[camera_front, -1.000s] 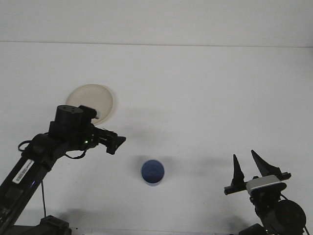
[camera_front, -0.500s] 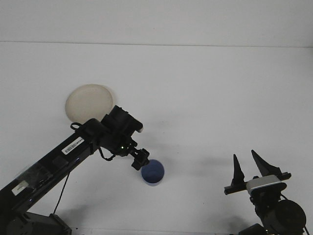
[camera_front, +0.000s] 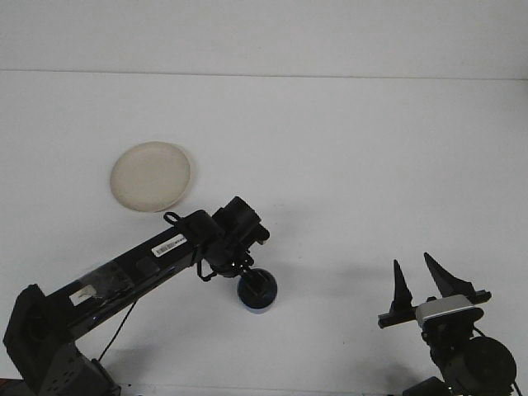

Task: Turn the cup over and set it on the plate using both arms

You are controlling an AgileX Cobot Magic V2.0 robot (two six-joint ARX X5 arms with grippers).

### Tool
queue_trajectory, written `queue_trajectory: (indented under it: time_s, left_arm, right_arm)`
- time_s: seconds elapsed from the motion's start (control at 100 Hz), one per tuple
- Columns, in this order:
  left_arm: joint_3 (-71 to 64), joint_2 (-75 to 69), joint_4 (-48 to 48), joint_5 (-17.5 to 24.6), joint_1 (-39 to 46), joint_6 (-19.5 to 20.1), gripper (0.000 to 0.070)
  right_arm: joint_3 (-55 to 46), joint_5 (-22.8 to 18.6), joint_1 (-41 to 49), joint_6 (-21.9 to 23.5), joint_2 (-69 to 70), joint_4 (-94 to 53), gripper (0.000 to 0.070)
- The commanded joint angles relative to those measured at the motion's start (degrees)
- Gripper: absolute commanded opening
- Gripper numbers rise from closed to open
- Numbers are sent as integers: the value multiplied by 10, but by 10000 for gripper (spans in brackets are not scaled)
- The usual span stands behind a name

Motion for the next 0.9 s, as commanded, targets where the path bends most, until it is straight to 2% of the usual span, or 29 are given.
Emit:
queue_trajectory:
  time_s: [0.0, 0.11, 0.16, 0.24, 0.36, 0.38, 0.89]
  left_arm:
    - [10, 19, 1, -12, -9, 3, 502]
    - [10, 32, 9, -21, -12, 0, 487]
    - [11, 34, 12, -21, -12, 0, 459]
    - [10, 34, 18, -21, -15, 0, 328]
    - [10, 34, 19, -21, -16, 0, 31]
    - [10, 34, 19, -21, -16, 0, 0]
    - [63, 20, 7, -24, -2, -7, 14]
  right_arm:
    - [5, 0, 2, 4, 3, 7, 347]
    - [5, 0, 2, 4, 3, 7, 347]
    - [5, 0, 2, 4, 3, 7, 347]
    - [5, 0, 2, 4, 3, 7, 347]
    - [5, 0, 2, 4, 3, 7, 347]
    - [5, 0, 2, 4, 3, 7, 347]
    - [5, 0, 2, 4, 3, 7, 346]
